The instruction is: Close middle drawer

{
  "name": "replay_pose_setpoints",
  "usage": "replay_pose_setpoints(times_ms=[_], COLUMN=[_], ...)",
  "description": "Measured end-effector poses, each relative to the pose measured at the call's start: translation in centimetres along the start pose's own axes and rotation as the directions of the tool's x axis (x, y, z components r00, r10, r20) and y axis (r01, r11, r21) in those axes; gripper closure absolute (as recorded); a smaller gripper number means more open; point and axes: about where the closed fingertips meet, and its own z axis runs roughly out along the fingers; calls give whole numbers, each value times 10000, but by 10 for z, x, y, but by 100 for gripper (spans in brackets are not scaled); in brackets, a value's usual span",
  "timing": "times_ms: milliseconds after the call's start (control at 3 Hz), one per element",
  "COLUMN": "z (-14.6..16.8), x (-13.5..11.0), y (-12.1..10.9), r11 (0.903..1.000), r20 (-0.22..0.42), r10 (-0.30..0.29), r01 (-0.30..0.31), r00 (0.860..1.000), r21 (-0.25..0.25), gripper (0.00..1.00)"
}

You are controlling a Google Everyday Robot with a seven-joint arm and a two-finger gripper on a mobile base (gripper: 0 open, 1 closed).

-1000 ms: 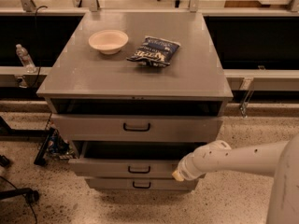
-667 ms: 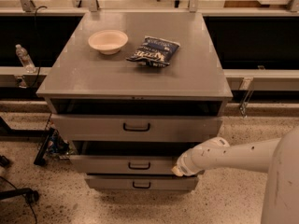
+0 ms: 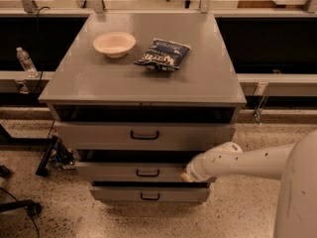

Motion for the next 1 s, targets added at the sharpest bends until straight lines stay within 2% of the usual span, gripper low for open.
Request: replay_pose_setpoints(times_ms=[333, 667, 1000], z=[3, 2, -7], x=[-13, -11, 5], y=[-10, -8, -2], r11=[9997, 9998, 9993], r20=[239, 205, -197], r10=[-215, -172, 328], r01=[213, 170, -332], r00=[9995, 9996, 9993], r21=[115, 89, -187], gripper=[100, 100, 100])
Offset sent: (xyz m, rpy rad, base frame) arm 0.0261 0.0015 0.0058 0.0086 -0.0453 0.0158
